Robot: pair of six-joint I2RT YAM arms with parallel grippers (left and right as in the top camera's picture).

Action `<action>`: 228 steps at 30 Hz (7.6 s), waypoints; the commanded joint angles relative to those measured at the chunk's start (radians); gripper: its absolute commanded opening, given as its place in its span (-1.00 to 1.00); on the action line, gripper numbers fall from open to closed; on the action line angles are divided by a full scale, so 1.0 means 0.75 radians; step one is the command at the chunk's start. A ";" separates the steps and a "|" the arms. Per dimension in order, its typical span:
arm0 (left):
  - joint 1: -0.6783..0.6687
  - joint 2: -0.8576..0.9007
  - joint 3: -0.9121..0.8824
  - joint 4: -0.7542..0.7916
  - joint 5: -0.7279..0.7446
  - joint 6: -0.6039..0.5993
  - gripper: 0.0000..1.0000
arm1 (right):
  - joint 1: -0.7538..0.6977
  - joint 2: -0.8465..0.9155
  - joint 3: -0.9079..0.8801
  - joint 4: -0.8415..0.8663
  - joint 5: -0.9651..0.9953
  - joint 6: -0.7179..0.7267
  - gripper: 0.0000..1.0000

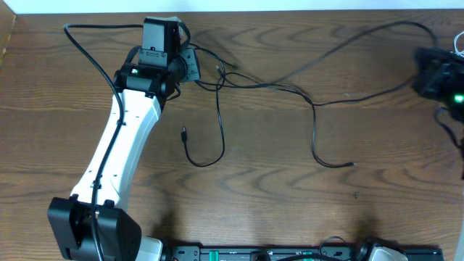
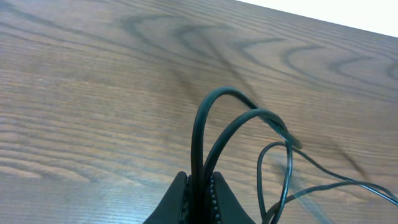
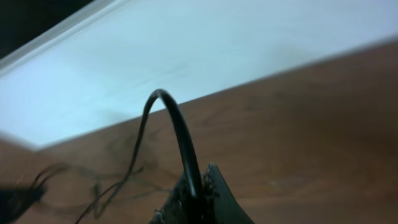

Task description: Untangle cables

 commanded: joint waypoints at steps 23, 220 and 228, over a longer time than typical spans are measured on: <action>0.050 -0.024 0.010 0.478 1.116 0.119 -0.85 | 0.132 0.516 0.004 -0.080 -0.287 -0.388 0.62; -0.459 0.483 0.032 0.248 0.552 -0.203 -0.86 | 0.421 0.596 0.003 -0.112 -0.151 -0.169 0.11; -0.386 0.147 0.112 0.313 0.554 -0.235 -0.85 | 0.436 0.596 0.002 -0.120 -0.143 -0.169 0.10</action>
